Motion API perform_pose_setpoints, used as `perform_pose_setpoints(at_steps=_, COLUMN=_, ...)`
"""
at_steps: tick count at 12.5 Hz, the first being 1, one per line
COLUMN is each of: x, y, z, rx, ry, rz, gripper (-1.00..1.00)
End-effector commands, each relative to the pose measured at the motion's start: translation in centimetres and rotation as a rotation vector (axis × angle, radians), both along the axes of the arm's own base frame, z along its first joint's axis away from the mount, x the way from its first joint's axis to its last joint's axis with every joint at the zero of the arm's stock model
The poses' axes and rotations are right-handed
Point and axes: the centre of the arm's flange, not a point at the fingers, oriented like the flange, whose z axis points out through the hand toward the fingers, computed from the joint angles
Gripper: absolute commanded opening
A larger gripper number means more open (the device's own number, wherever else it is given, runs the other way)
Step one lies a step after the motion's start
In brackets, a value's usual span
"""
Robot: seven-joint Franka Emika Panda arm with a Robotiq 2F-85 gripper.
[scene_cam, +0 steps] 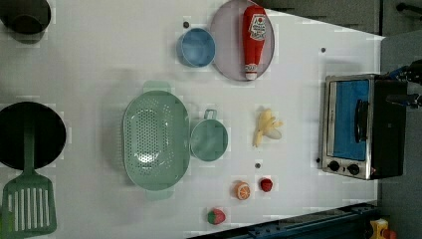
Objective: Pick Banana and place it in mug.
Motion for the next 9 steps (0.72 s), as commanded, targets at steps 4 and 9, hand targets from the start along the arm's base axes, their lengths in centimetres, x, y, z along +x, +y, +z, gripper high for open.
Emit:
perform_pose_setpoints(at_steps=4, x=-8.7, y=-3.1, z=0.4, rx=0.045, ry=0.069, rz=-0.047, gripper=1.00)
perform_pose_setpoints(at_steps=9, x=-6.9, y=-2.7, z=-6.5, rx=0.041, ry=0.107, rz=0.084, gripper=1.00)
